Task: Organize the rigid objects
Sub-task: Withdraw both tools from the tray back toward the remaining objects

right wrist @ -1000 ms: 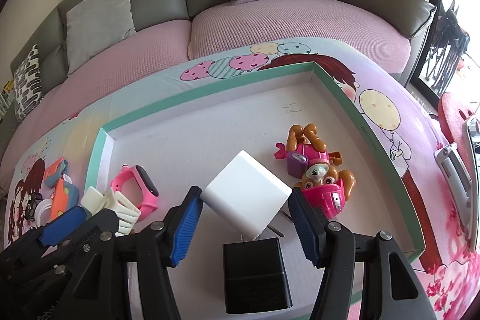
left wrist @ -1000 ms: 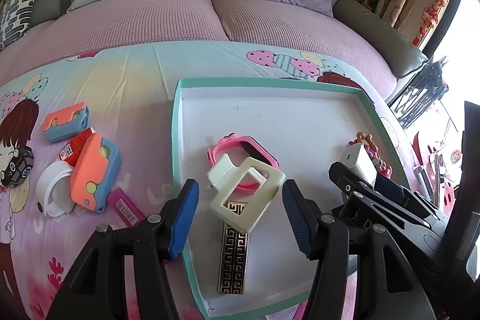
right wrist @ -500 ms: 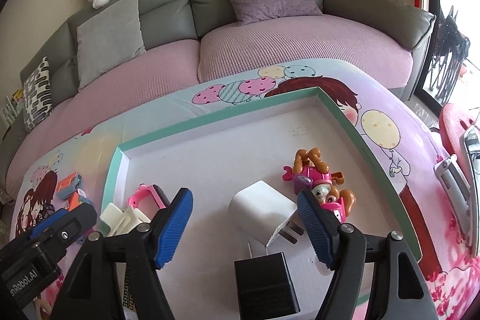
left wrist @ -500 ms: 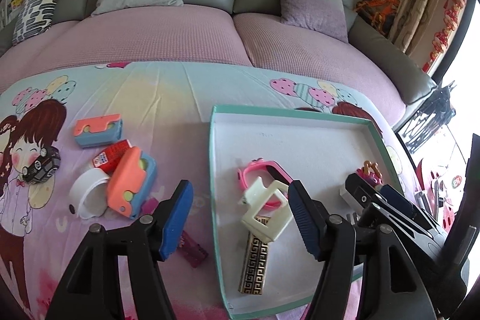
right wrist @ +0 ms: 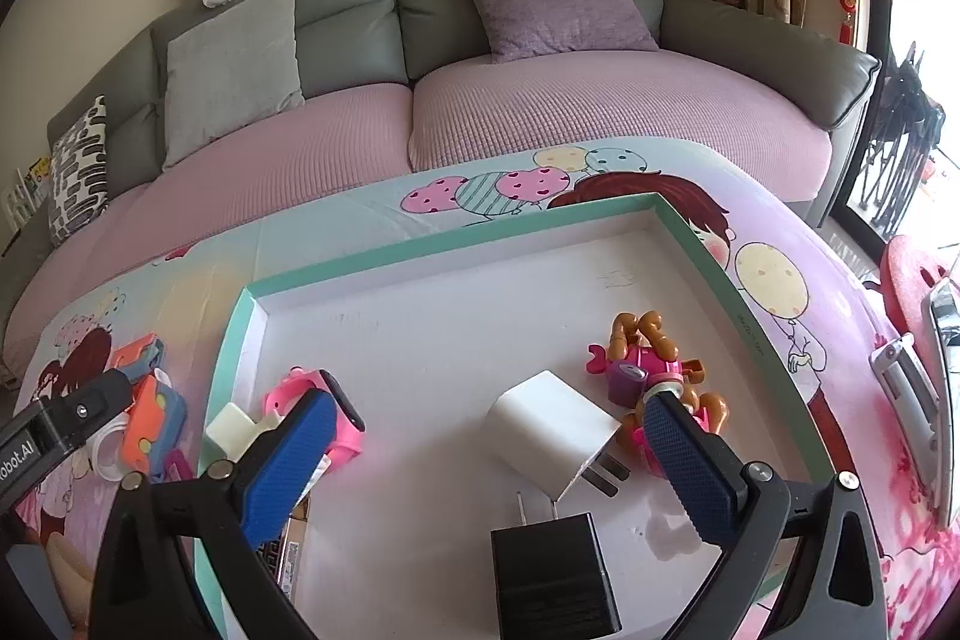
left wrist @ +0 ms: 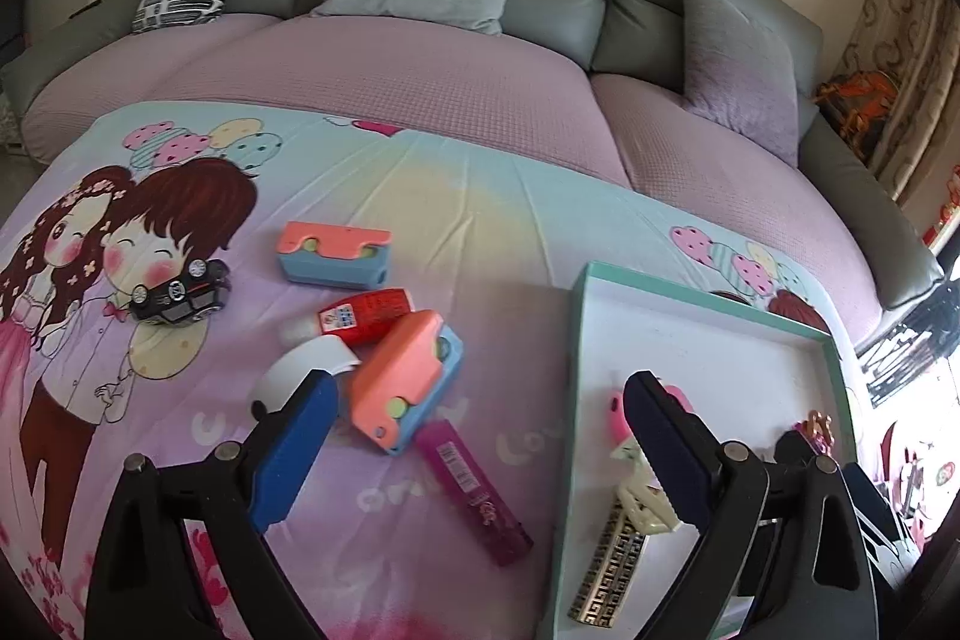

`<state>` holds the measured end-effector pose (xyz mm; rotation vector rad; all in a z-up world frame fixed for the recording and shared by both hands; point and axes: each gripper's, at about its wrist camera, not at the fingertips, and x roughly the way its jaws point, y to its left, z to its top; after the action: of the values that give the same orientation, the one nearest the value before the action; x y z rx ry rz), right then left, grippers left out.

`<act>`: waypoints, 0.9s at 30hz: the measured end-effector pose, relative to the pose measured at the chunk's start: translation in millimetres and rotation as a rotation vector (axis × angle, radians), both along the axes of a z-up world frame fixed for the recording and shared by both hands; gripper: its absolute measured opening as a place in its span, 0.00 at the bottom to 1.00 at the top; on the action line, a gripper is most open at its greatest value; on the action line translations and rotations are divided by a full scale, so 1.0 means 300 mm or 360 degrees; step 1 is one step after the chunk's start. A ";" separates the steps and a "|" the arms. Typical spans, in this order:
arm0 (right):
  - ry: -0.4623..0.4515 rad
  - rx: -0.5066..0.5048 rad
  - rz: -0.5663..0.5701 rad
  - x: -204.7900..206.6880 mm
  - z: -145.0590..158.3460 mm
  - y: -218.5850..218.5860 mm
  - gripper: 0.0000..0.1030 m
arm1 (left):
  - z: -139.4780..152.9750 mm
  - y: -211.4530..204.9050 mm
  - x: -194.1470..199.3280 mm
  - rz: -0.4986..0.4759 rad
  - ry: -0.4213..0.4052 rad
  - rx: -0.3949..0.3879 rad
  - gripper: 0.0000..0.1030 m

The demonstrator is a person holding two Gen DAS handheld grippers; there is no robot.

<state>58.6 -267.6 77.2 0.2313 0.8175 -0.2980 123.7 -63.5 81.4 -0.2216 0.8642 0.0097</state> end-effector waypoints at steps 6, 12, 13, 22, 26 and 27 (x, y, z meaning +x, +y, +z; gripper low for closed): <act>0.0003 -0.0009 0.0017 0.004 -0.001 0.014 1.00 | -0.013 0.021 -0.001 0.0063 0.0009 0.0048 1.00; -0.0006 0.0006 0.0034 0.006 -0.001 0.023 1.00 | -0.008 0.054 -0.004 0.0108 -0.0007 0.0062 1.00; -0.0008 0.0013 0.0038 0.006 -0.001 0.025 1.00 | -0.007 0.065 -0.005 0.0121 -0.0007 0.0069 1.00; -0.0018 0.0037 0.0109 0.022 -0.001 0.073 1.00 | -0.002 0.179 -0.015 0.0252 -0.0024 0.0097 1.00; -0.0022 0.0031 0.0153 0.029 0.001 0.106 1.00 | 0.006 0.245 -0.034 0.0345 -0.0048 0.0132 1.00; -0.0027 0.0033 0.0162 0.031 0.003 0.116 1.00 | 0.010 0.264 -0.040 0.0368 -0.0057 0.0130 1.00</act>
<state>67.8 -232.9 78.2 0.2107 0.8130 -0.1920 111.8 15.5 84.3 -0.2433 0.7969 0.2554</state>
